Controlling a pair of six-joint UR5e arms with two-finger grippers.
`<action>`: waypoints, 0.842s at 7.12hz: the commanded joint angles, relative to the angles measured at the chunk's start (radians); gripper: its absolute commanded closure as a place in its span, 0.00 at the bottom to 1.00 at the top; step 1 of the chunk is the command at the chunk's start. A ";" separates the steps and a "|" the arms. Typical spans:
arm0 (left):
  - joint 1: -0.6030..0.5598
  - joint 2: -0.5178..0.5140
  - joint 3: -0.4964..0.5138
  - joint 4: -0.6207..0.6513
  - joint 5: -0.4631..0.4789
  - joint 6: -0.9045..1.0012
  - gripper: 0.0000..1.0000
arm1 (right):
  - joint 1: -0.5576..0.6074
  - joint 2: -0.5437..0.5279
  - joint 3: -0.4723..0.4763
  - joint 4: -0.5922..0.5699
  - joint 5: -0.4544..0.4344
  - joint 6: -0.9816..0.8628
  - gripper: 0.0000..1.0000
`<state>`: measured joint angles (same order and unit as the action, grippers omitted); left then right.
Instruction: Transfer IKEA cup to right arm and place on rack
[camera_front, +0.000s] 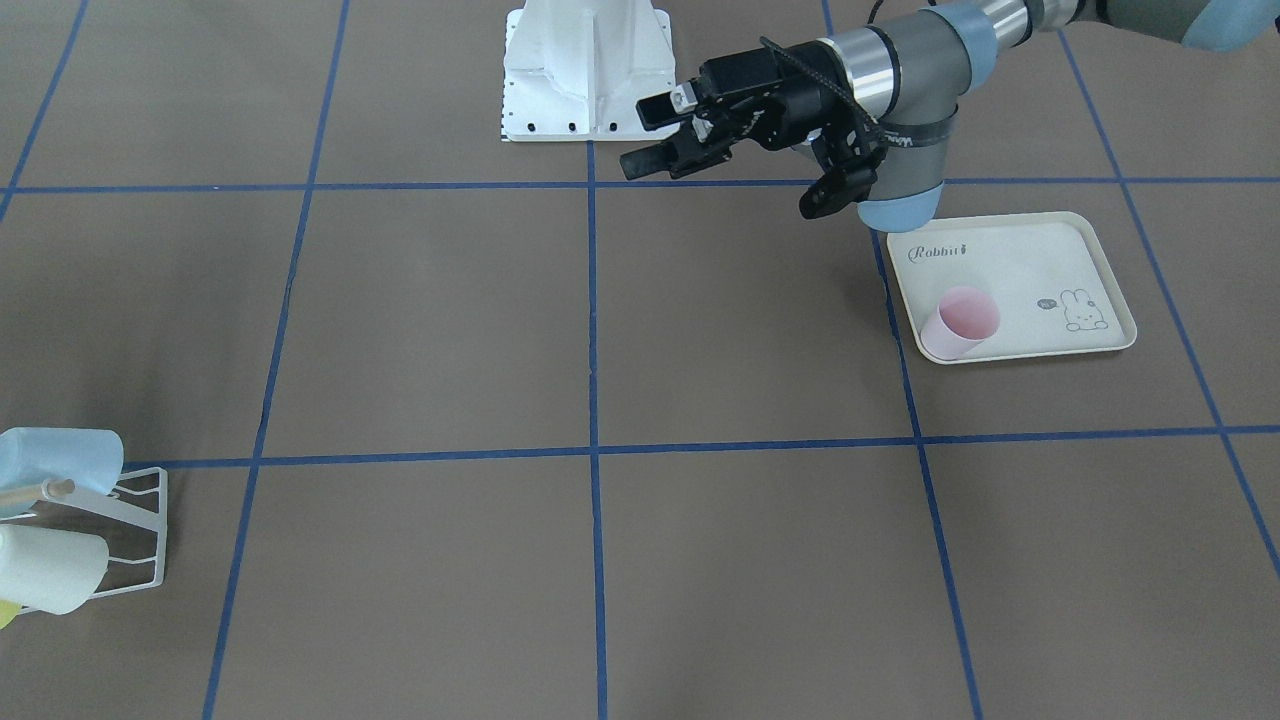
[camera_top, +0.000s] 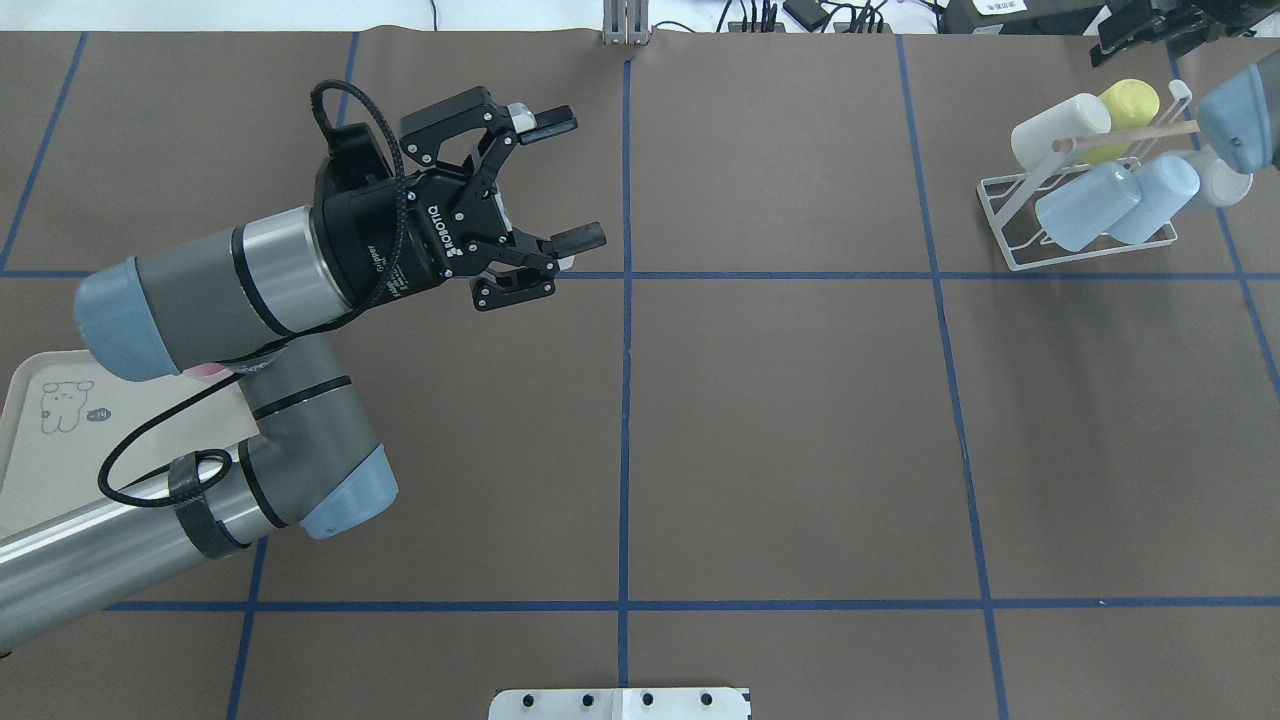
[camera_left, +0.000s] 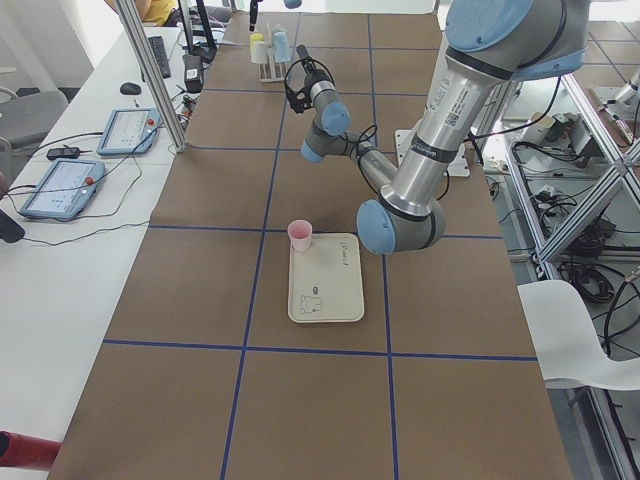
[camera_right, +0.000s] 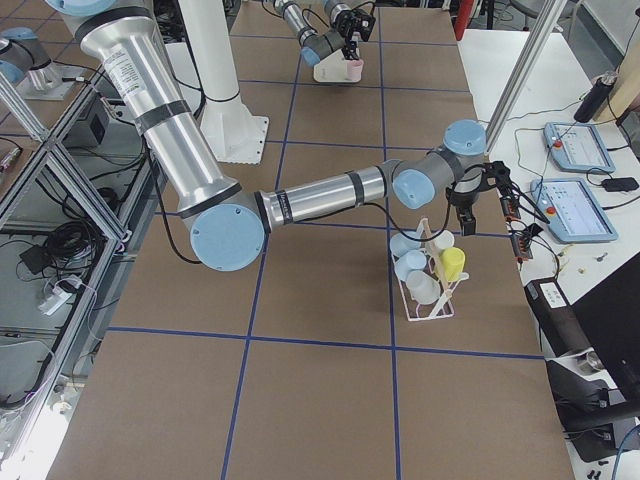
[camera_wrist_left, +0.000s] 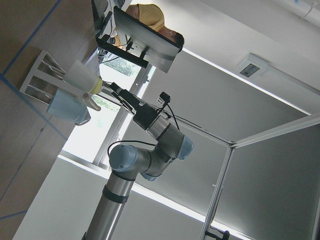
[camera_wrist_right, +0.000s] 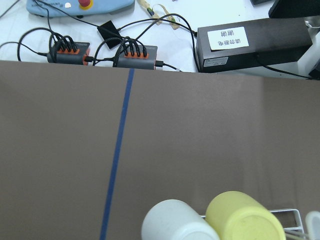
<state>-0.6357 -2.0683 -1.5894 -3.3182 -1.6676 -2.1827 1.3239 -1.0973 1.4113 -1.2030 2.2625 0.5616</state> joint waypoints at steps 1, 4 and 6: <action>-0.063 0.158 -0.032 0.093 -0.090 0.336 0.04 | -0.021 -0.085 0.182 0.000 0.006 0.176 0.00; -0.295 0.366 -0.069 0.291 -0.243 0.673 0.05 | -0.081 -0.163 0.297 0.010 -0.011 0.313 0.00; -0.343 0.471 -0.099 0.513 -0.216 1.020 0.06 | -0.121 -0.189 0.298 0.013 -0.072 0.311 0.00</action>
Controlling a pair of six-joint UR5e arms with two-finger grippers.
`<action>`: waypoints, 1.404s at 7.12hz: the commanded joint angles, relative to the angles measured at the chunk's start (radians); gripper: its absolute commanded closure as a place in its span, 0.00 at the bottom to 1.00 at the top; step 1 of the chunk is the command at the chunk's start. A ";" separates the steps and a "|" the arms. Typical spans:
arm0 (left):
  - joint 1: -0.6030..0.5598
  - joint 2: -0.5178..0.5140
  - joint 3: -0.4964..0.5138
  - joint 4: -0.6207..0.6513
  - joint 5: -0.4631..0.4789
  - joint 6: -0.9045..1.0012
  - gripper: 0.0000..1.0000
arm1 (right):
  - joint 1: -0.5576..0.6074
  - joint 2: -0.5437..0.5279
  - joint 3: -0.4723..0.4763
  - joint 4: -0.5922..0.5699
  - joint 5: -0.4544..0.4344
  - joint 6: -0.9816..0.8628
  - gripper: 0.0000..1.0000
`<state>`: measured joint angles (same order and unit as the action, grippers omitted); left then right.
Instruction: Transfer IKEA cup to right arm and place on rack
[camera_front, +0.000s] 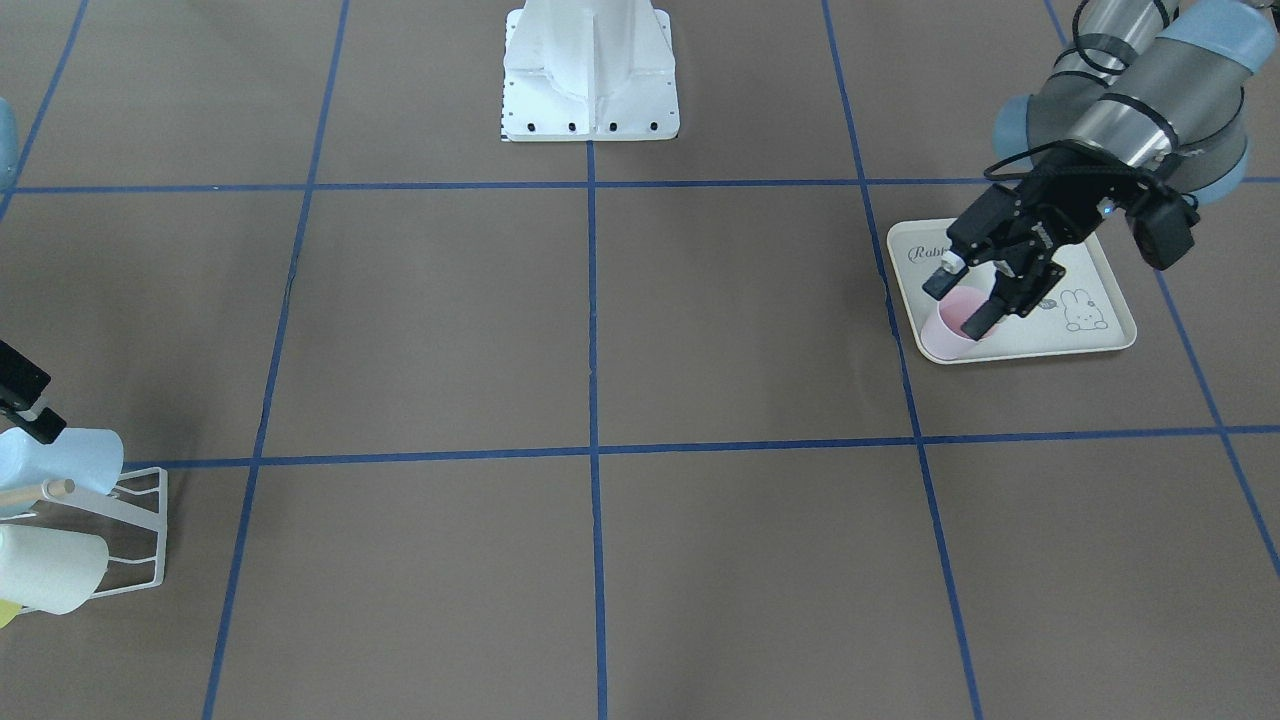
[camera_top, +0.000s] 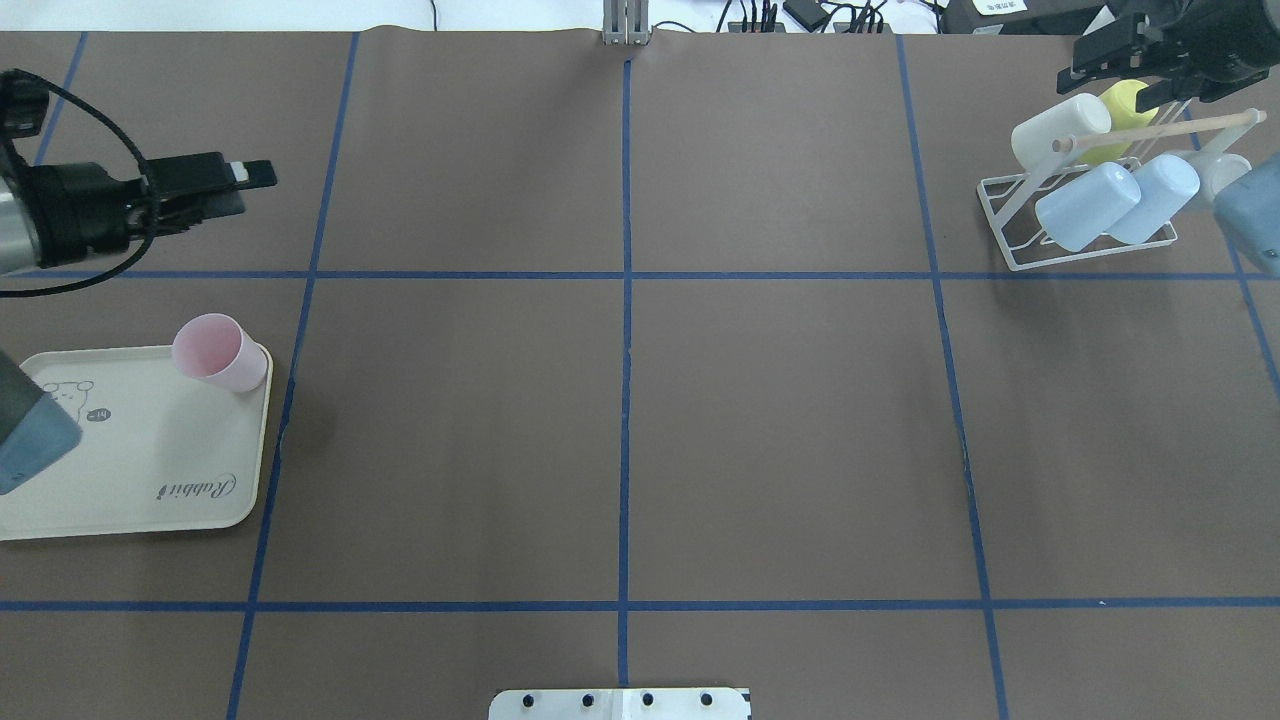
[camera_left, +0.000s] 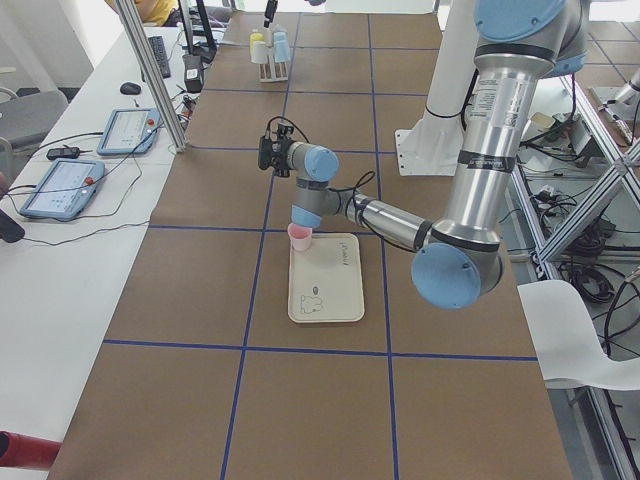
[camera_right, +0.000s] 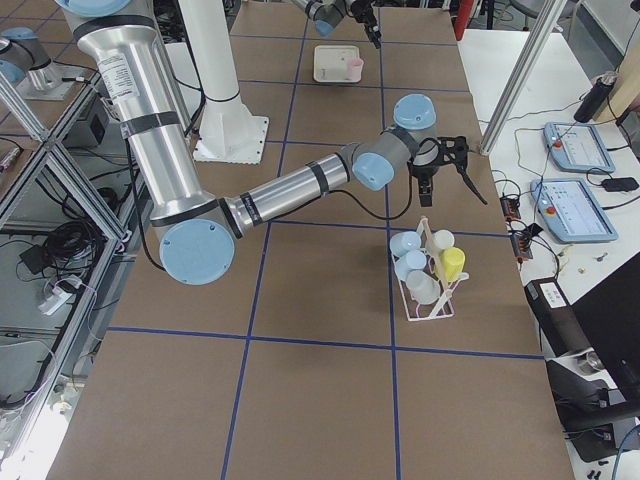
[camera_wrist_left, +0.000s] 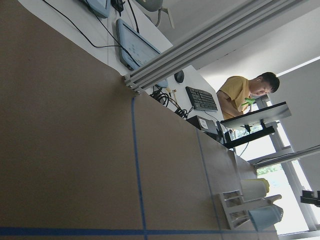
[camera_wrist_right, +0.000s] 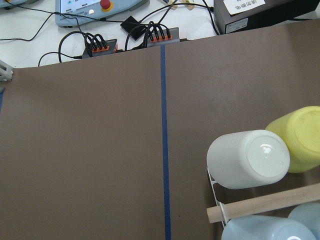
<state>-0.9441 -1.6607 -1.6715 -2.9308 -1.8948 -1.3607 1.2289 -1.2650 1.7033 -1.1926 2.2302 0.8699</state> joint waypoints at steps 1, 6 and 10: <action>-0.039 0.103 -0.020 0.233 0.063 0.359 0.06 | -0.037 -0.025 0.004 0.002 -0.052 -0.002 0.00; 0.083 0.105 -0.151 0.765 0.027 0.393 0.05 | -0.040 -0.017 -0.001 0.002 -0.052 -0.012 0.00; 0.140 0.150 -0.154 0.759 -0.046 0.368 0.01 | -0.040 -0.022 0.006 0.002 -0.049 -0.011 0.00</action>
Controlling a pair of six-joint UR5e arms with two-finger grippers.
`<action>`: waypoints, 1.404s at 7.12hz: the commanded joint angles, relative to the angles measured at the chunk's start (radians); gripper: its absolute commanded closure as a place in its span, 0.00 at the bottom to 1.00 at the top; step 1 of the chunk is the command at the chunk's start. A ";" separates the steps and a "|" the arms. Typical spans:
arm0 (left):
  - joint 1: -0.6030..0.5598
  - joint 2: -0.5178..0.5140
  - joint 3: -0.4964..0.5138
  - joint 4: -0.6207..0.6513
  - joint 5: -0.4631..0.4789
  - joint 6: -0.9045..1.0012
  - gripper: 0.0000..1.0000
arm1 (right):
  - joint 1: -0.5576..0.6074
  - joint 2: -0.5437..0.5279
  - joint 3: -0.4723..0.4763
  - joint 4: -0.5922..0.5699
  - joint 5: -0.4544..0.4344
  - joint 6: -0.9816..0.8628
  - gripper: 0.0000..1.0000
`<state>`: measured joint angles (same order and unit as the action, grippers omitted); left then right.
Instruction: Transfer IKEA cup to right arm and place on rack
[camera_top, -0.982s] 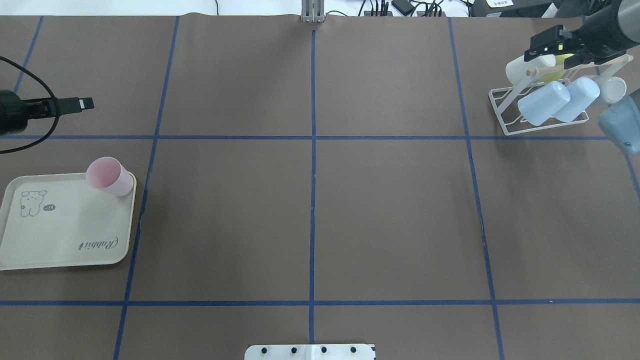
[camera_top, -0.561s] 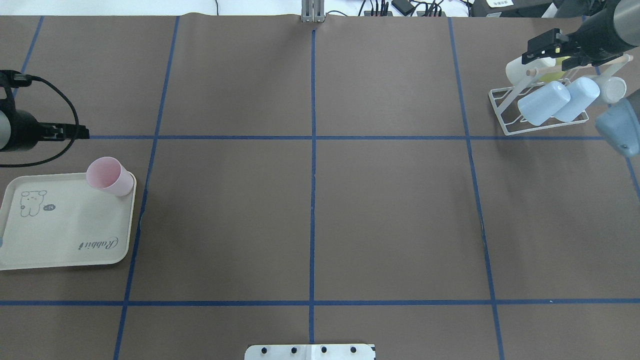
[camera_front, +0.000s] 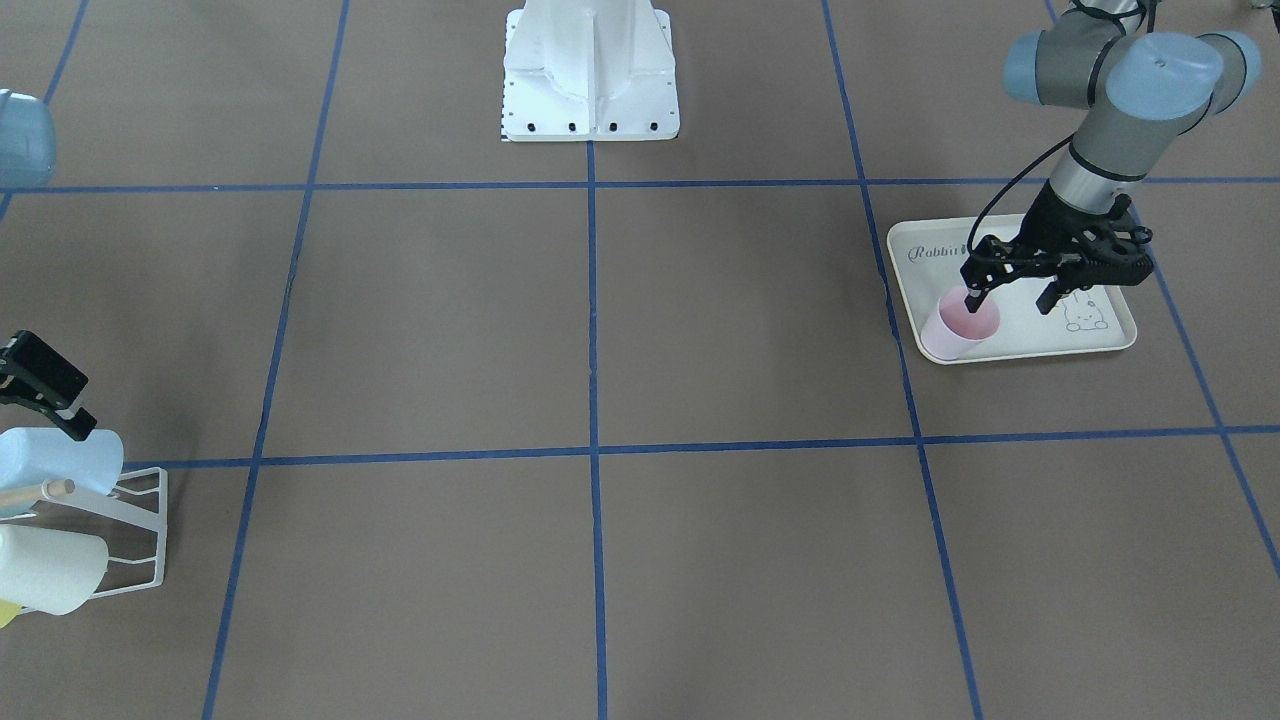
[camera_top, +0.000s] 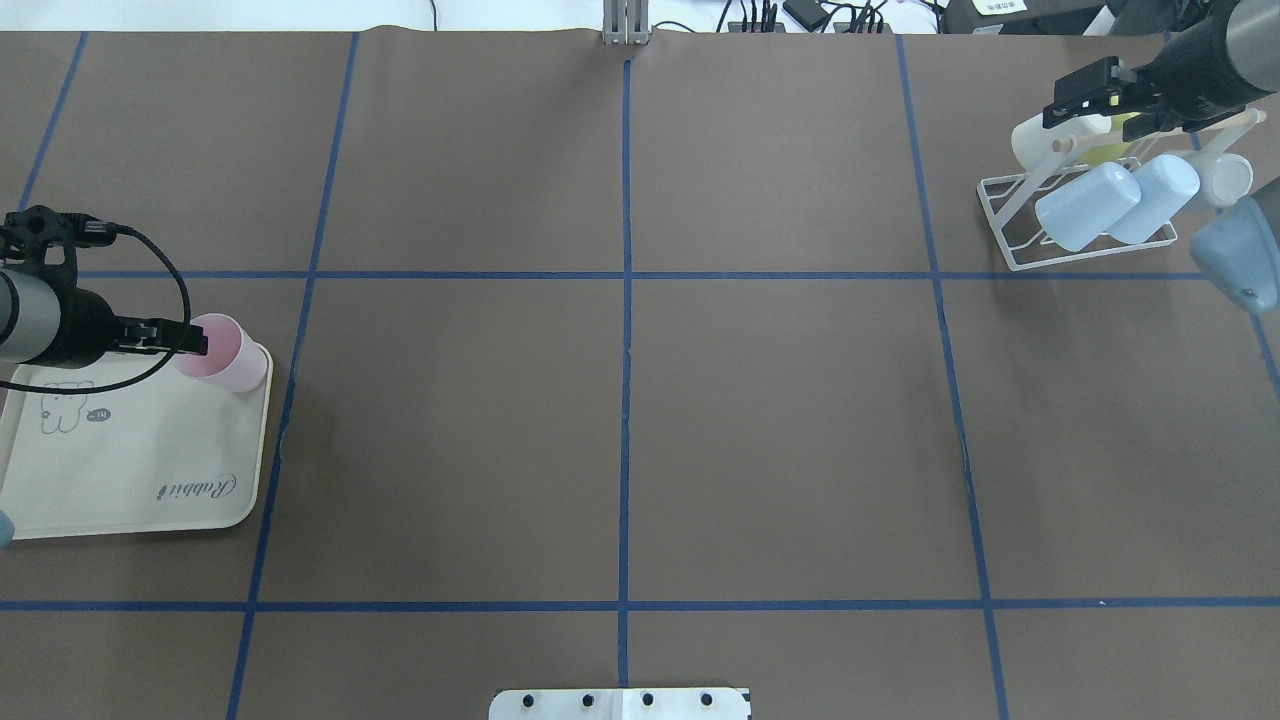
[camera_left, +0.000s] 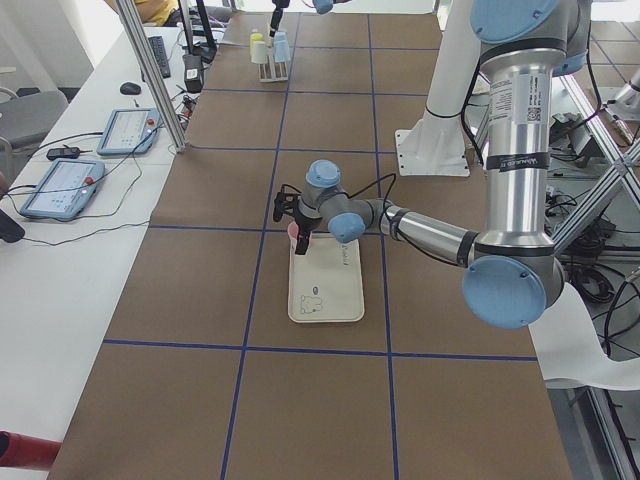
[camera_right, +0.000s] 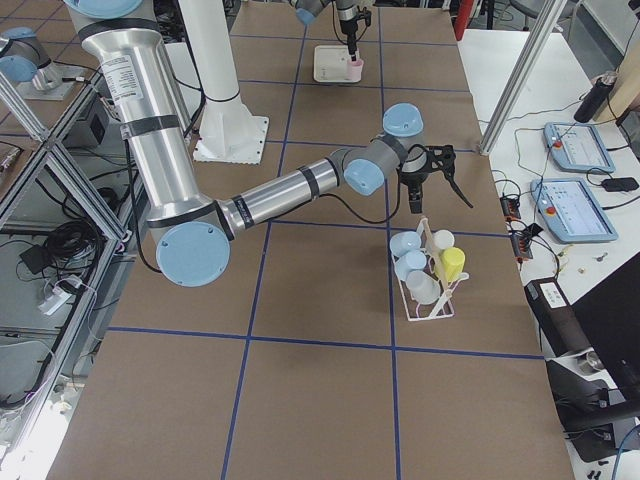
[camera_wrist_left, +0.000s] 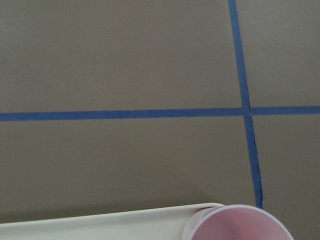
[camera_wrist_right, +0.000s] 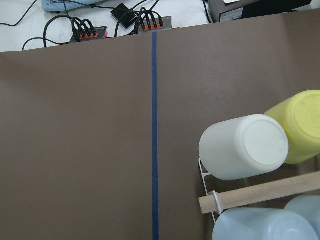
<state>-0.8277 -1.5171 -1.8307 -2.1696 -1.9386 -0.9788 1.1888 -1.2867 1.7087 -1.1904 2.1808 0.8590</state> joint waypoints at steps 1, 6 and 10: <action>0.027 0.005 0.005 -0.003 -0.006 -0.015 0.02 | 0.000 0.001 0.000 0.000 -0.001 0.000 0.00; 0.022 -0.006 -0.022 0.007 -0.102 -0.015 1.00 | 0.000 0.007 0.002 0.000 -0.002 0.000 0.00; -0.120 -0.038 -0.272 0.251 -0.125 -0.024 1.00 | 0.000 0.038 0.031 -0.009 -0.001 0.015 0.00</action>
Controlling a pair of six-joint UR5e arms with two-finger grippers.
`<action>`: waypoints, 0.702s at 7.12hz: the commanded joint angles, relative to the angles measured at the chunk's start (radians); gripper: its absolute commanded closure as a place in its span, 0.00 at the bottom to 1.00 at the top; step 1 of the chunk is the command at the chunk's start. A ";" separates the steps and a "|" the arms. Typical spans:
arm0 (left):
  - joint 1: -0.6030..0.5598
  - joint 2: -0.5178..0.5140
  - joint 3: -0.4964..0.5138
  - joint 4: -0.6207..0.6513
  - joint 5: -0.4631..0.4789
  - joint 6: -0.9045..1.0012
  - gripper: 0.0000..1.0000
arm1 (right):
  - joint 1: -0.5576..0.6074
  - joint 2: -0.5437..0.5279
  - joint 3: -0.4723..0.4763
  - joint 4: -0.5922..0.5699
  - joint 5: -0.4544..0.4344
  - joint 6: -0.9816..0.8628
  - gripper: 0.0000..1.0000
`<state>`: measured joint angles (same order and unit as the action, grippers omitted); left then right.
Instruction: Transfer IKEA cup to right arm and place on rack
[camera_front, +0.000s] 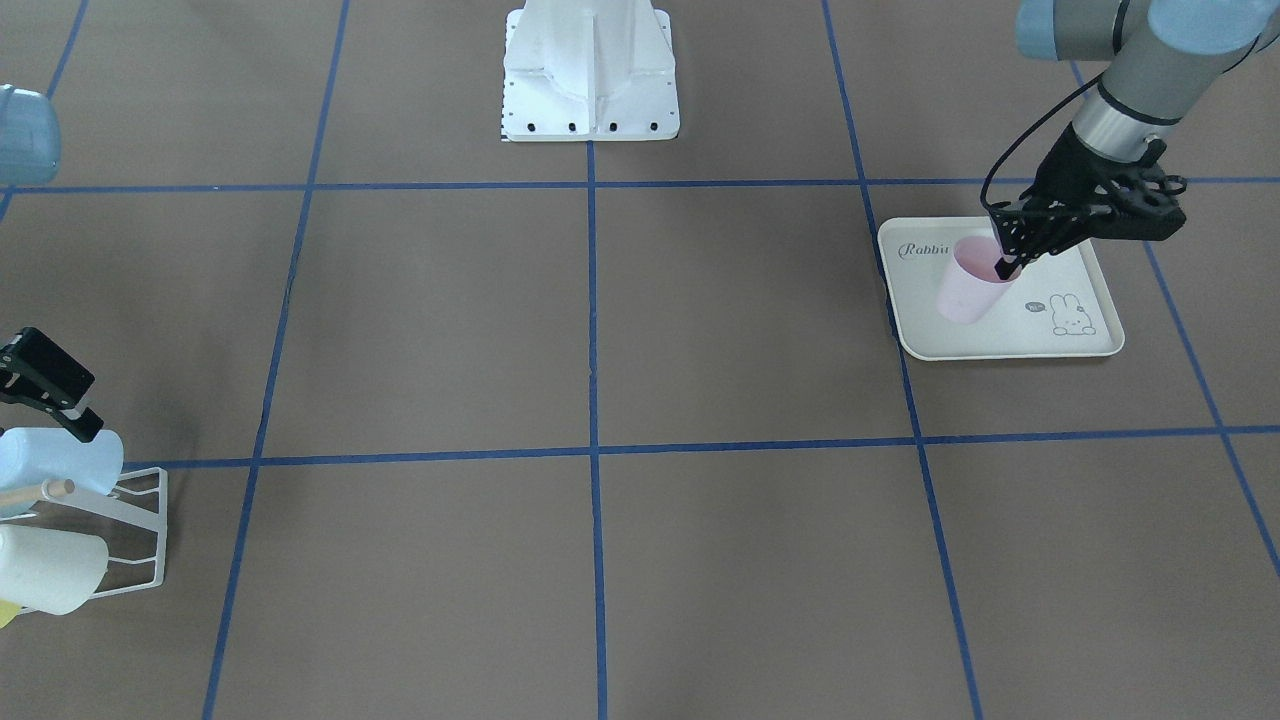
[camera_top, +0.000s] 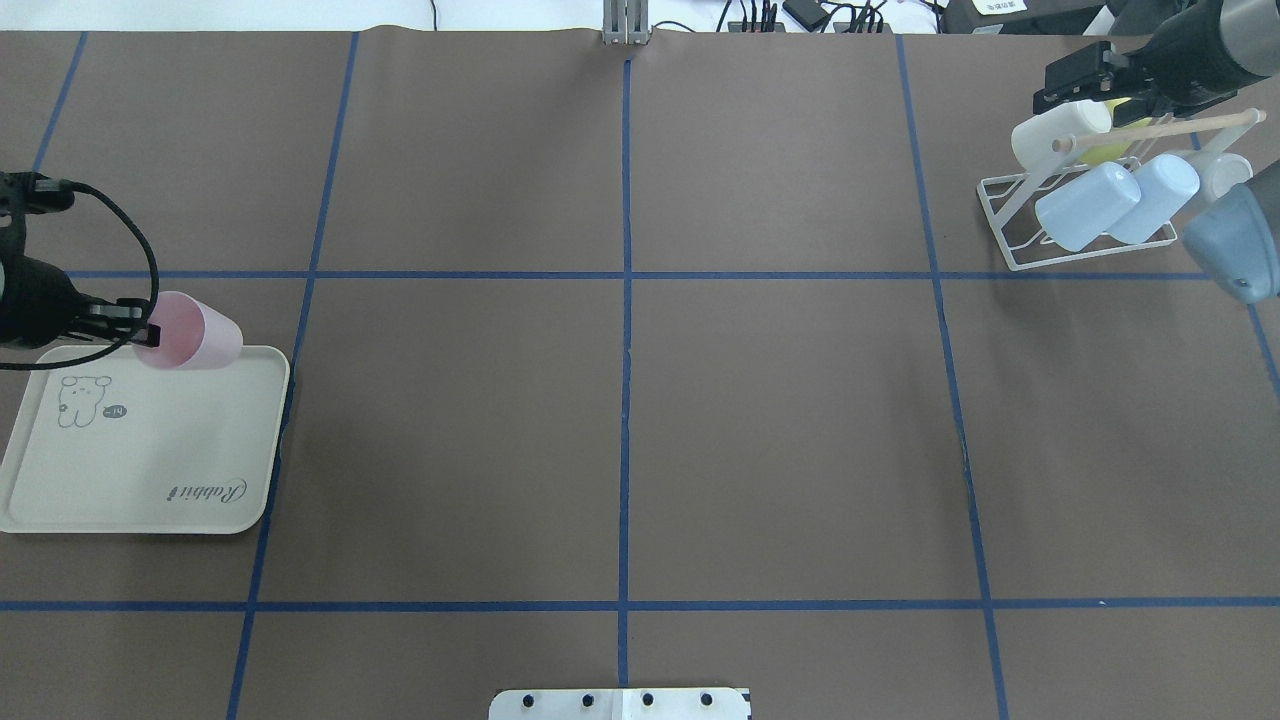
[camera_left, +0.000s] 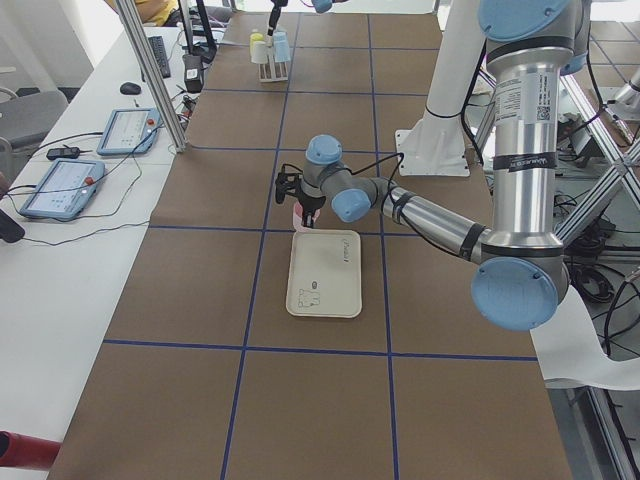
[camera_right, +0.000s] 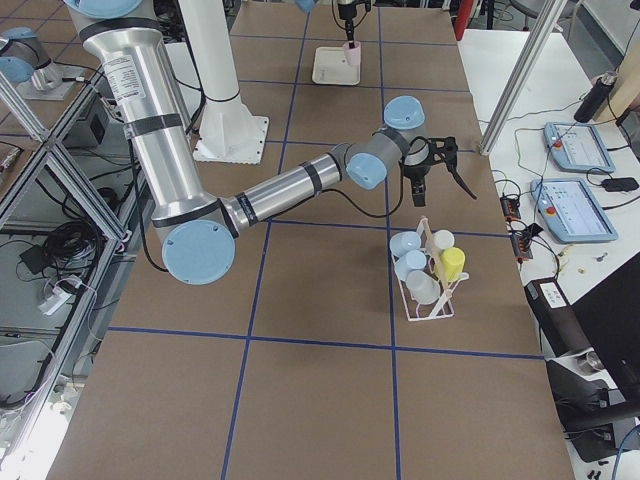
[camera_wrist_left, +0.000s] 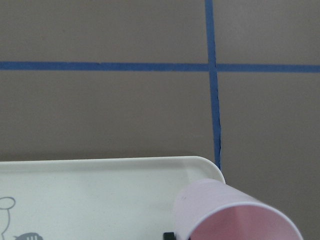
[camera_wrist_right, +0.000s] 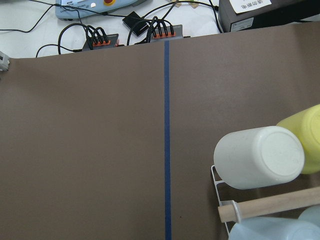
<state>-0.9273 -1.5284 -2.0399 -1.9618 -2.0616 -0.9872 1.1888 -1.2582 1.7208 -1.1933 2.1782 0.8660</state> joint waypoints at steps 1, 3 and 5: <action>-0.019 -0.091 -0.065 0.041 -0.018 -0.133 1.00 | -0.005 0.009 0.048 -0.008 0.005 0.048 0.00; 0.030 -0.331 -0.031 0.023 -0.038 -0.434 1.00 | -0.050 0.008 0.155 -0.006 0.021 0.274 0.00; 0.154 -0.484 0.010 -0.067 -0.026 -0.639 1.00 | -0.063 0.009 0.230 0.006 0.090 0.446 0.00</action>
<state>-0.8333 -1.9260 -2.0524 -1.9597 -2.0914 -1.4793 1.1349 -1.2491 1.9019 -1.1918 2.2318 1.2102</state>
